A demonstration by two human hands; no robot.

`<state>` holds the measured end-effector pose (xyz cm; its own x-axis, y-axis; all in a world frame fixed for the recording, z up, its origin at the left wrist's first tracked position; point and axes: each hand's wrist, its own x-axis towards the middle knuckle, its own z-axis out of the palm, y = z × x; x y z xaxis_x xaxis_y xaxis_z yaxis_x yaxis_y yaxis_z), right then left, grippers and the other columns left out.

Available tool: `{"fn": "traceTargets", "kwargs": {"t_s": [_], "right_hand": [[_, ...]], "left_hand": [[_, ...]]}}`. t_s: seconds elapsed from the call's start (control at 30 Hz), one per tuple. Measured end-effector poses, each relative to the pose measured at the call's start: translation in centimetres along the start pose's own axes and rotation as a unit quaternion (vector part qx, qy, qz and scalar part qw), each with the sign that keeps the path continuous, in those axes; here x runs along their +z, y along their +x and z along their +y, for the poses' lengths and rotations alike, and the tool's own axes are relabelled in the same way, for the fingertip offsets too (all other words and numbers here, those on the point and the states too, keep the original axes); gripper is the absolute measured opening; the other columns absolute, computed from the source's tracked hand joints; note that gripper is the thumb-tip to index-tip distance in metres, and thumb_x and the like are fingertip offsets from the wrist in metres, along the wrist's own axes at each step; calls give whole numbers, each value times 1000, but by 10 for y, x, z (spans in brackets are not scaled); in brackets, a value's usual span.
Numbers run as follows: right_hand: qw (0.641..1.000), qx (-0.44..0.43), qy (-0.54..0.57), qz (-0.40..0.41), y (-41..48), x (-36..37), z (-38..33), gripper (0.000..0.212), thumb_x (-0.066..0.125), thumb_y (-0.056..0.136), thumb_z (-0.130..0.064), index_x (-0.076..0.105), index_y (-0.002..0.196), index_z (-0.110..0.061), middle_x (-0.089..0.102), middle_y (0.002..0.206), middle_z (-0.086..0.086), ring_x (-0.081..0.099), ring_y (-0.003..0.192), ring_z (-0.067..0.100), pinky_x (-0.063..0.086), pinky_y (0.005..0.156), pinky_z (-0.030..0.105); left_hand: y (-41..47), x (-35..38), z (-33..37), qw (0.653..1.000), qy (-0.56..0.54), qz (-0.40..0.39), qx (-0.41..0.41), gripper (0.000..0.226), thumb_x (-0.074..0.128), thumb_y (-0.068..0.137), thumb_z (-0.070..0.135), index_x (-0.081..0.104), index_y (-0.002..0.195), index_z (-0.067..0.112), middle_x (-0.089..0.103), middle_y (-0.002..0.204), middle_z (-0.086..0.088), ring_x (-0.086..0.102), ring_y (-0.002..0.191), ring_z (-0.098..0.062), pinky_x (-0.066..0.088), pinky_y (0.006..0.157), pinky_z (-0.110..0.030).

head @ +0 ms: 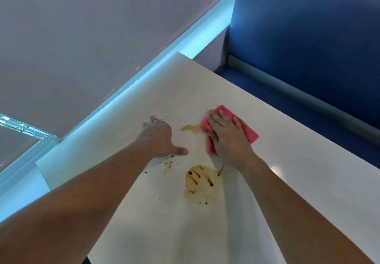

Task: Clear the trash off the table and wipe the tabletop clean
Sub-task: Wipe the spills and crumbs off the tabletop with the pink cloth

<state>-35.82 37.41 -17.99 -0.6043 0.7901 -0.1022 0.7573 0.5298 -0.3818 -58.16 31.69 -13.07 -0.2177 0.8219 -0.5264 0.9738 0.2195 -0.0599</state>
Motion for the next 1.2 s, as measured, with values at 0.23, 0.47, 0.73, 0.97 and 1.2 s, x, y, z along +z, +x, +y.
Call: {"fn": "traceTargets", "kwargs": {"t_s": [0.23,0.47,0.73,0.97,1.2], "right_hand": [[997,61,40,11,9,-32,48,51,45,105,-24,39,155,-31,27,164,-18,13,154,6,8,127,43],[987,138,17,78,21,-42,27,64,44,93,-60,51,143,-21,39,154,3,39,140,24,33,118,45],[986,104,35,122,41,-12,1,48,44,98,-31,54,143,-18,49,151,-1,33,146,16,14,126,44],[997,38,26,61,36,-17,1,50,42,90,-41,62,135,-32,56,145,-14,34,146,19,10,125,53],[993,20,94,67,33,-5,-9,38,49,105,-41,59,140,-33,46,154,-17,21,153,17,-5,126,44]], "left_hand": [[-3,-1,2,1000,-6,4,-2,104,63,68,87,62,109,-8,37,152,-33,26,148,-42,25,122,-54],[-3,-2,1,1000,-13,1,-3,96,65,66,87,63,101,-3,44,146,-29,34,142,-41,30,118,-52],[-1,0,1,1000,-12,9,-8,103,66,66,87,63,111,-7,39,151,-32,28,147,-41,26,121,-53],[0,1,1,1000,-12,1,-4,103,66,65,88,64,108,-6,34,154,-35,26,149,-43,26,121,-55],[-1,-5,1,1000,-19,-1,-2,83,65,64,88,45,66,8,41,150,-35,29,148,-42,29,120,-55]]}}
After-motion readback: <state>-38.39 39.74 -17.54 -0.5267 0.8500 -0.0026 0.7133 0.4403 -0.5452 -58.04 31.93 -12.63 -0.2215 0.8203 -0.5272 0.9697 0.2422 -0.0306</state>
